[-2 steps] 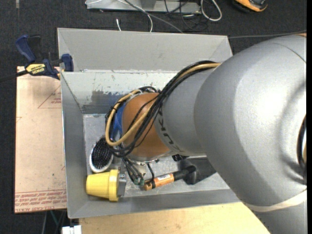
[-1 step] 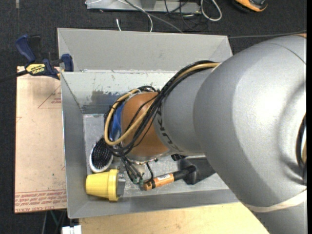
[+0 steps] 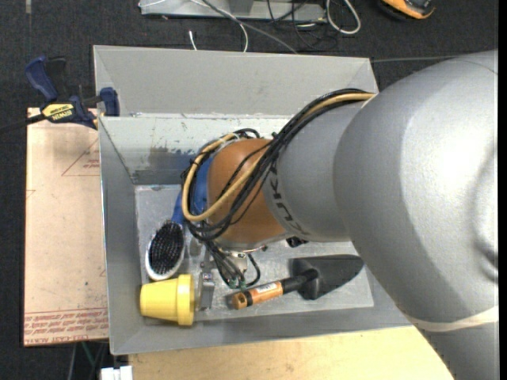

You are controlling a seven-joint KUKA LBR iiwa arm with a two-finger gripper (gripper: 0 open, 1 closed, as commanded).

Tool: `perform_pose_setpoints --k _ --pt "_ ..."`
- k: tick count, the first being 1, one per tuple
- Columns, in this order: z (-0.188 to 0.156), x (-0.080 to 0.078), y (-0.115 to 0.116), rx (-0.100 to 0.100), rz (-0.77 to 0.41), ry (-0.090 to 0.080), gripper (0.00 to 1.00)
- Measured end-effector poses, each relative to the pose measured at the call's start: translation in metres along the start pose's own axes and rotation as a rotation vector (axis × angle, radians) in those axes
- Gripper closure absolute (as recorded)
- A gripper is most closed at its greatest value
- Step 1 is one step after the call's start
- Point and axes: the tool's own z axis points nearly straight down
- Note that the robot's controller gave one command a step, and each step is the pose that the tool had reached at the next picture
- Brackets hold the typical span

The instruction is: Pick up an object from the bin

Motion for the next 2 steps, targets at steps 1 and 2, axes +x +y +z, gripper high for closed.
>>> perform_pose_setpoints --k 1,2 --pt "0.007 0.011 0.022 0.0 0.05 0.002 0.0" --pt "0.02 -0.006 0.022 0.001 0.013 0.002 0.0"
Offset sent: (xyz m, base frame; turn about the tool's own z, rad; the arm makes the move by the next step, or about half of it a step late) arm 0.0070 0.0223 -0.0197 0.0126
